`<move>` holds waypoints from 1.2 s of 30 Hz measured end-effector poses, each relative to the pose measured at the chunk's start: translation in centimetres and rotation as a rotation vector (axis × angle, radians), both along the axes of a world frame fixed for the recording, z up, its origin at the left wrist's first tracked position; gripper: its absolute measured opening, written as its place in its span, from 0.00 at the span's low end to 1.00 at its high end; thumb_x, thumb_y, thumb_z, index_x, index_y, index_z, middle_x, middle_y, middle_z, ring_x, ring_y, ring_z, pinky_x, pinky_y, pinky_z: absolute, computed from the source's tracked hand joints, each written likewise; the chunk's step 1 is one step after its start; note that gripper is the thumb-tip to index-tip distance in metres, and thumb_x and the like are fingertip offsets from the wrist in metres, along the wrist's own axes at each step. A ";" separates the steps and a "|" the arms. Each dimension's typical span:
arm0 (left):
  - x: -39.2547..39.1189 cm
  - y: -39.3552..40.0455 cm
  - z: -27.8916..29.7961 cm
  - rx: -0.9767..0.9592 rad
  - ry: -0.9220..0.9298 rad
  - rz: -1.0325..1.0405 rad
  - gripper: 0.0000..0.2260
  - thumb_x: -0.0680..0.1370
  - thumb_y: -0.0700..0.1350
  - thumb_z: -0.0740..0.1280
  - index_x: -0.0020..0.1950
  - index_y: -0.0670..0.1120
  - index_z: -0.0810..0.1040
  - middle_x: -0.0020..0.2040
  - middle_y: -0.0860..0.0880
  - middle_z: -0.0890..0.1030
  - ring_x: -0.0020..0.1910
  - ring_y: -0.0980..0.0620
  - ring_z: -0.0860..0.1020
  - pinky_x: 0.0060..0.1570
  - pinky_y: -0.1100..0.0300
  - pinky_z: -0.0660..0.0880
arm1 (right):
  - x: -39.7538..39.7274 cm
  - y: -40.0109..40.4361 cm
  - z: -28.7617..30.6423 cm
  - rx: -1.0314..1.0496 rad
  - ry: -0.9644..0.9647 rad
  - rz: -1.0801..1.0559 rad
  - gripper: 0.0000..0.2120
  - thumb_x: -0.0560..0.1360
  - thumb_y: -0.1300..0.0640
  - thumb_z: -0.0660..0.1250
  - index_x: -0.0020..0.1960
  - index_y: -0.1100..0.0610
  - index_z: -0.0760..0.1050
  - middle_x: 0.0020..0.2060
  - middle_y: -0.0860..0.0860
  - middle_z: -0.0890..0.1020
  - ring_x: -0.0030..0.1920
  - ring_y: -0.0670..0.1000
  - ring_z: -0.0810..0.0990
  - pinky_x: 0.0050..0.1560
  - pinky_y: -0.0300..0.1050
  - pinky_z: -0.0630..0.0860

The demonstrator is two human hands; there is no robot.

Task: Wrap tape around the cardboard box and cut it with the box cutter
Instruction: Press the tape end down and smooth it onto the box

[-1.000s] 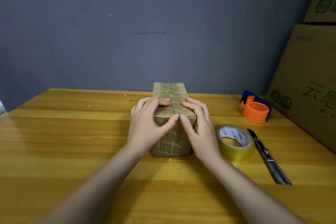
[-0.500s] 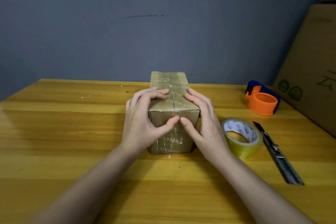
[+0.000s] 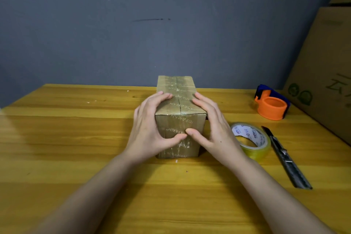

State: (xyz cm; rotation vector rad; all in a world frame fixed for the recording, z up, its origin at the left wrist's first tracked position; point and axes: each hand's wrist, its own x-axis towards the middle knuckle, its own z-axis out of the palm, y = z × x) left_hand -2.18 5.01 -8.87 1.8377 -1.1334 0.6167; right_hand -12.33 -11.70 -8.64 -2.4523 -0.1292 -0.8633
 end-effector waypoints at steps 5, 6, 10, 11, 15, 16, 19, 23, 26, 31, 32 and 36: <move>-0.2 0.1 0.5 -0.080 0.042 -0.065 0.24 0.68 0.56 0.67 0.61 0.48 0.71 0.64 0.54 0.74 0.70 0.54 0.67 0.67 0.46 0.63 | 0.0 0.4 -0.1 0.012 -0.034 -0.022 0.32 0.71 0.45 0.64 0.72 0.51 0.59 0.73 0.44 0.60 0.73 0.41 0.59 0.71 0.49 0.64; -0.2 0.0 0.6 -0.121 0.072 -0.068 0.22 0.69 0.55 0.66 0.59 0.47 0.72 0.63 0.54 0.76 0.69 0.53 0.68 0.67 0.45 0.64 | 0.1 0.8 -0.1 0.051 -0.061 -0.037 0.30 0.72 0.44 0.62 0.71 0.52 0.61 0.72 0.45 0.62 0.73 0.41 0.61 0.70 0.48 0.65; -0.4 -0.8 0.8 -0.211 0.137 -0.024 0.15 0.70 0.55 0.66 0.53 0.49 0.74 0.57 0.58 0.77 0.66 0.56 0.71 0.65 0.44 0.66 | 0.9 2.6 0.2 0.207 -0.172 -0.138 0.25 0.74 0.40 0.59 0.64 0.55 0.68 0.66 0.48 0.70 0.68 0.44 0.68 0.66 0.47 0.69; -0.4 -1.0 0.8 -0.222 0.144 -0.013 0.14 0.70 0.54 0.66 0.52 0.49 0.74 0.57 0.59 0.77 0.65 0.56 0.71 0.65 0.44 0.66 | 1.1 2.9 0.2 0.221 -0.186 -0.158 0.24 0.74 0.40 0.59 0.63 0.55 0.68 0.65 0.48 0.71 0.67 0.44 0.69 0.66 0.47 0.70; -0.3 -1.0 0.5 -0.218 0.114 0.002 0.16 0.69 0.54 0.68 0.53 0.49 0.74 0.57 0.59 0.77 0.66 0.56 0.71 0.66 0.47 0.65 | 1.3 2.7 -0.1 0.183 -0.198 -0.173 0.24 0.74 0.41 0.60 0.63 0.56 0.68 0.65 0.49 0.71 0.67 0.45 0.69 0.65 0.48 0.70; -0.3 -1.0 0.4 -0.205 0.097 0.007 0.17 0.69 0.54 0.69 0.53 0.49 0.74 0.58 0.59 0.77 0.66 0.57 0.71 0.66 0.48 0.65 | 1.3 2.5 -0.2 0.165 -0.198 -0.167 0.24 0.74 0.41 0.60 0.64 0.56 0.68 0.66 0.49 0.71 0.68 0.46 0.69 0.66 0.48 0.70; -0.1 -0.8 0.0 -0.174 0.065 -0.002 0.21 0.67 0.54 0.70 0.56 0.47 0.73 0.60 0.57 0.76 0.68 0.56 0.70 0.66 0.49 0.64 | 1.3 2.1 -0.4 0.133 -0.193 -0.146 0.25 0.75 0.42 0.61 0.65 0.56 0.68 0.67 0.49 0.70 0.69 0.46 0.68 0.67 0.50 0.68; 0.3 -0.6 -0.1 -0.143 0.043 -0.048 0.24 0.67 0.53 0.72 0.59 0.46 0.72 0.62 0.54 0.75 0.69 0.53 0.68 0.67 0.45 0.65 | 1.0 1.7 -0.6 0.069 -0.179 -0.126 0.26 0.75 0.43 0.62 0.68 0.55 0.66 0.69 0.49 0.68 0.71 0.47 0.66 0.69 0.52 0.67; 0.4 -0.3 -0.1 -0.109 0.026 -0.072 0.27 0.65 0.53 0.74 0.61 0.45 0.71 0.64 0.52 0.75 0.70 0.52 0.67 0.67 0.44 0.66 | 0.8 1.2 -0.7 0.012 -0.167 -0.100 0.28 0.74 0.44 0.63 0.69 0.56 0.64 0.71 0.50 0.66 0.72 0.46 0.65 0.70 0.50 0.64; 0.7 0.1 -0.2 -0.059 -0.004 -0.091 0.31 0.64 0.54 0.76 0.62 0.47 0.69 0.65 0.50 0.74 0.71 0.51 0.66 0.67 0.44 0.65 | 0.5 0.4 -0.7 -0.071 -0.112 -0.070 0.31 0.74 0.44 0.64 0.72 0.56 0.61 0.73 0.49 0.62 0.73 0.46 0.62 0.72 0.49 0.62; 0.8 0.1 -0.1 -0.049 -0.011 -0.094 0.31 0.64 0.54 0.76 0.63 0.48 0.69 0.66 0.50 0.74 0.71 0.50 0.65 0.67 0.44 0.65 | 0.5 0.3 -0.7 -0.081 -0.108 -0.066 0.32 0.74 0.43 0.64 0.72 0.56 0.61 0.74 0.49 0.62 0.73 0.46 0.62 0.72 0.49 0.62; 0.9 0.4 0.0 -0.006 -0.026 -0.104 0.34 0.63 0.56 0.77 0.64 0.49 0.67 0.67 0.51 0.72 0.72 0.51 0.64 0.68 0.45 0.65 | 0.4 -0.1 -0.8 -0.112 -0.101 -0.051 0.34 0.72 0.43 0.67 0.72 0.56 0.60 0.75 0.49 0.61 0.74 0.46 0.61 0.72 0.51 0.63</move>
